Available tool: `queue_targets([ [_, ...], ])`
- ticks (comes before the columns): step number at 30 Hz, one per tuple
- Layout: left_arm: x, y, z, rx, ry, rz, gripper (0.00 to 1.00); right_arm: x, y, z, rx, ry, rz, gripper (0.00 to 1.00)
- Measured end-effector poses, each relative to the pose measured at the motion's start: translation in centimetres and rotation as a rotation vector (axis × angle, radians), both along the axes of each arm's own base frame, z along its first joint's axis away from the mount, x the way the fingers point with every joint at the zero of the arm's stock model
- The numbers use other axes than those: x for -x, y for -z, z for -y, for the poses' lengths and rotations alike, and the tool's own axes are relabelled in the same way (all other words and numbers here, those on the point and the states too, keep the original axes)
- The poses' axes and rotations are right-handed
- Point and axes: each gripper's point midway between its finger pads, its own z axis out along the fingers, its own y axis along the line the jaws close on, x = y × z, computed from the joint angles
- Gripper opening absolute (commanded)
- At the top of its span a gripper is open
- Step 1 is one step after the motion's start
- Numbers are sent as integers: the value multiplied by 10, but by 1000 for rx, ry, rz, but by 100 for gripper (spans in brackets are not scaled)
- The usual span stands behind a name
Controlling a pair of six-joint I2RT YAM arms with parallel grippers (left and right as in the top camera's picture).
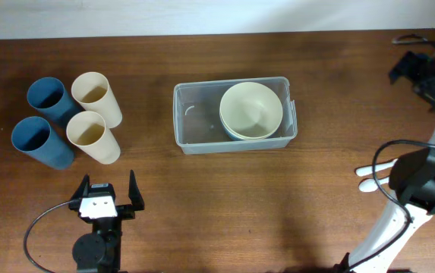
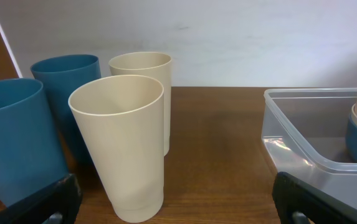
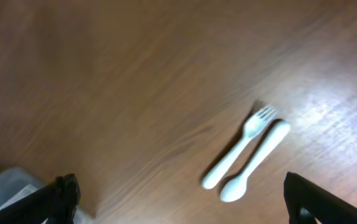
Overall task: Pack container
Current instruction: 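Move the left gripper to the front cream cup and grasp its rim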
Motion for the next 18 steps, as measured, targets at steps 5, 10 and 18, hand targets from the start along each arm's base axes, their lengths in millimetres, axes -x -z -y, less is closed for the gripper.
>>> queue_targets([
  [5,0,0,0,0,0,0,100,11,17,14,-19,49,-38,99],
  [10,0,-5,0,-1,-1,20,100,14,27,15,-30,55,-61,99],
  [18,-1,-3,18,7,104,12,99,15,29,15,-32,56,-66,99],
])
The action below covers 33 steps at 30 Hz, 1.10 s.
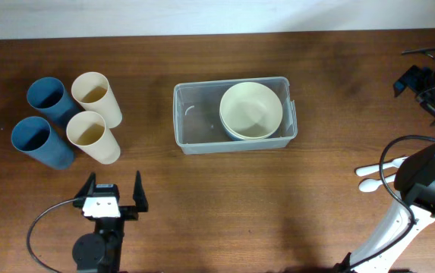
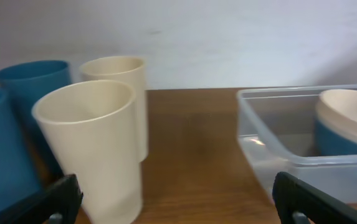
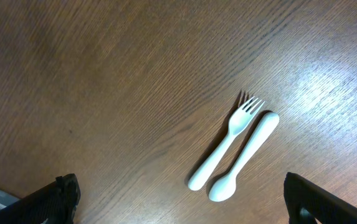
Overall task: Pack container
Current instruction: 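Move the left gripper to the front cream cup and grasp its rim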
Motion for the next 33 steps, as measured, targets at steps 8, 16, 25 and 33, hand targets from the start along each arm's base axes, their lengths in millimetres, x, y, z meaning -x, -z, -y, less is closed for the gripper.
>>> queue_targets([
  [8,3,-28,22,1,129,76,100,0,0,0,0,1,0,99],
  [16,-1,-93,20,12,120,-133,100,0,0,0,0,1,2,99],
  [25,-50,-138,38,-14,244,-318,100,0,0,0,1,2,2,99],
  [33,-64,-120,25,26,168,-634,100,0,0,0,1,2,2,99],
])
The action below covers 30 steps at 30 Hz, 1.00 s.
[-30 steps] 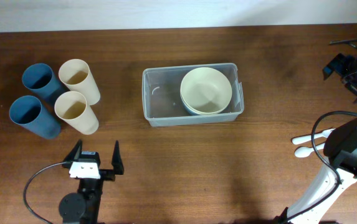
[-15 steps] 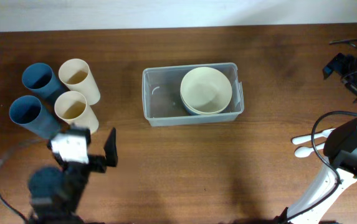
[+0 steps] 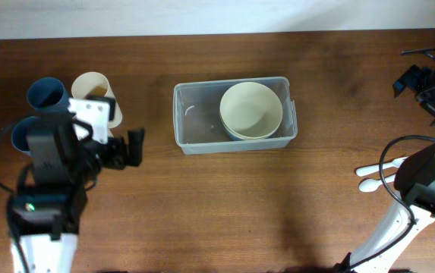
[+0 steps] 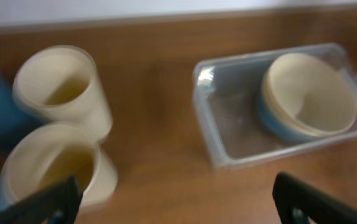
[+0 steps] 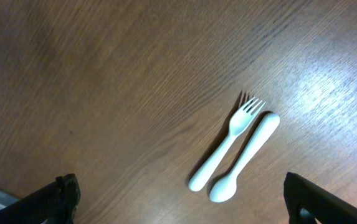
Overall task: Pack container
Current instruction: 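Move the left gripper to the front cream cup and grasp its rim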
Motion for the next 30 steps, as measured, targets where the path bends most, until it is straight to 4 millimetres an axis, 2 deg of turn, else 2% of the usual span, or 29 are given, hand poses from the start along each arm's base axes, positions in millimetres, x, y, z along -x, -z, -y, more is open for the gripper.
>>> queue_targets([
  [4,-8,-26,-11,-31,-54,-90,100,0,0,0,0,0,0,99],
  [7,-21,-30,-15,-43,-71,-126,100,0,0,0,0,0,0,99],
  [12,-37,-1,-18,-54,-80,-230,100,0,0,0,0,0,0,99],
  [26,-60,72,-30,-108,-117,-457,100,0,0,0,0,0,0,99],
  [30,-61,94,-31,-111,-114,-531,100,0,0,0,0,0,0,99],
])
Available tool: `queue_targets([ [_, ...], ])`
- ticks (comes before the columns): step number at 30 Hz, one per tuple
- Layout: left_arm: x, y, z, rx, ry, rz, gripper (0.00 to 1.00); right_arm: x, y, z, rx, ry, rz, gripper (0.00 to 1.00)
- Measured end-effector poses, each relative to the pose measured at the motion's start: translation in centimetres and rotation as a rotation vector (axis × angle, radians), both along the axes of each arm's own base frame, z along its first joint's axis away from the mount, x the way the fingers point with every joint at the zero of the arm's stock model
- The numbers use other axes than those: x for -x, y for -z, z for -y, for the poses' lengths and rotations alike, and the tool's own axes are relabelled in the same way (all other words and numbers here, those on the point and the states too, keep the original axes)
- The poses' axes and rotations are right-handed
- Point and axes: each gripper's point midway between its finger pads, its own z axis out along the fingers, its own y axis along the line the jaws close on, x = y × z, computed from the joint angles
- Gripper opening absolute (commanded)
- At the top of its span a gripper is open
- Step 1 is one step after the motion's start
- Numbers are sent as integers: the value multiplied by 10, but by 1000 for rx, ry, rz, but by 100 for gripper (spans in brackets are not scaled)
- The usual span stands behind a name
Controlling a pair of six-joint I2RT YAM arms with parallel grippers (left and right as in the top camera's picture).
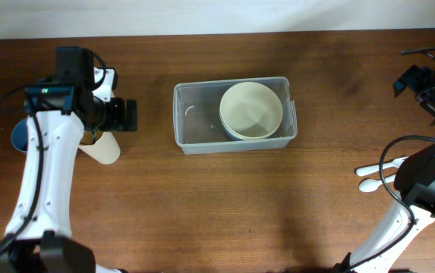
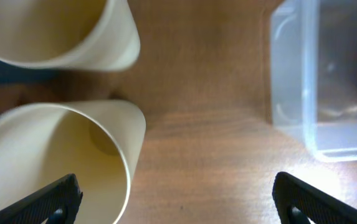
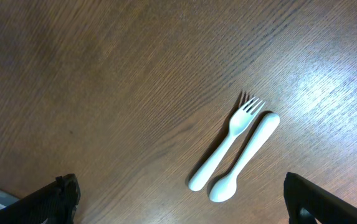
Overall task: Pack container
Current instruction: 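Move the left gripper to the front cream cup and grasp its rim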
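The clear plastic container (image 1: 234, 115) stands mid-table with a cream bowl (image 1: 251, 110) nested over a blue one in its right half. My left gripper (image 2: 175, 202) is open, pointing straight down above the two cream cups (image 2: 60, 162), one finger over the nearer cup's mouth; the other cream cup (image 2: 53, 31) lies beyond. The container's left end (image 2: 309, 81) shows at the right of that view. A white fork (image 3: 225, 149) and spoon (image 3: 243, 162) lie side by side far below my open right gripper (image 3: 181, 202).
One blue cup (image 1: 21, 133) peeks out left of my left arm (image 1: 46, 174); the arm hides most of the cup group. The fork and spoon (image 1: 373, 177) lie near the right edge by the right arm's base (image 1: 422, 186).
My left gripper has moved toward the back of the table and sits closer over the two cream cups, still open. The right arm, fork and spoon are unchanged.
My left gripper was first low at the table's front, facing the cups and container level, while the right wrist view was blurred. Then the right gripper was still, high over the fork and spoon. Later the left was raised over the cups, and now it is nearer them.
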Motion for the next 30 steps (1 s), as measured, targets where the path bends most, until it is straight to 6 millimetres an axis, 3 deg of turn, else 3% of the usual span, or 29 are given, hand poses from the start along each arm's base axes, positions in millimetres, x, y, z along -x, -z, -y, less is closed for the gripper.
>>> queue_targets([
  [9,0,43,-6,6,-31,-143,100,0,0,0,0,-1,0,99],
  [24,10,45,-25,16,-108,-182,99,0,0,0,0,0,0,99],
  [29,14,46,-24,17,-111,-198,89,0,0,0,0,0,0,99],
  [30,14,46,-24,18,-111,-200,82,0,0,0,0,0,0,99],
])
